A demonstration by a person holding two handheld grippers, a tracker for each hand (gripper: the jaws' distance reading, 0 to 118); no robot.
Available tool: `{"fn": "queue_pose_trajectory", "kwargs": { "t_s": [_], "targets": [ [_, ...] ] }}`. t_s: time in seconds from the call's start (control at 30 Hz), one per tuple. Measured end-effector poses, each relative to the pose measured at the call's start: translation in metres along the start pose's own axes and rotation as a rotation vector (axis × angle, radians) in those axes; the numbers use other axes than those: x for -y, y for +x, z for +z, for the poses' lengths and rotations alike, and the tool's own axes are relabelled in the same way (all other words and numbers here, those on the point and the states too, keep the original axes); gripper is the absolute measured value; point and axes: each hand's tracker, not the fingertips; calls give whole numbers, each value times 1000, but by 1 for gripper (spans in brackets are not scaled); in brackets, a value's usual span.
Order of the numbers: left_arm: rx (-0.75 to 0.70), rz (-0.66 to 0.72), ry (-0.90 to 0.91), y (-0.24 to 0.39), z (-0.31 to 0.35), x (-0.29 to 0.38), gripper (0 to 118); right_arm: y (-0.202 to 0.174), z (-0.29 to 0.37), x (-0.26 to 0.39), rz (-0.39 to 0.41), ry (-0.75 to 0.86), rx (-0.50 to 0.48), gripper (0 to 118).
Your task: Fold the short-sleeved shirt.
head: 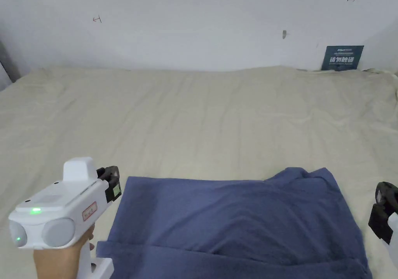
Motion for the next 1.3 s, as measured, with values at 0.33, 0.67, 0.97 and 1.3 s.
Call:
{"fn": "queue_pose_trajectory", "kwargs": {
  "t_s": [0.33,0.67,0.97,1.3],
  "targets": [
    [-58,105,-312,-31,-162,-21,90,4,-62,10,-1,-82,33,0],
    [-133,53,-525,-43,-249,24,79,20,-98,35,7,-158,77,0],
    [-72,-43,-546,-16,-258,42,8,28,-113,38,-3,-210,79,0],
    [67,-25,-374,-14,-174,3,1,51,-213,29,-103,-383,-22,25]
  ]
}}
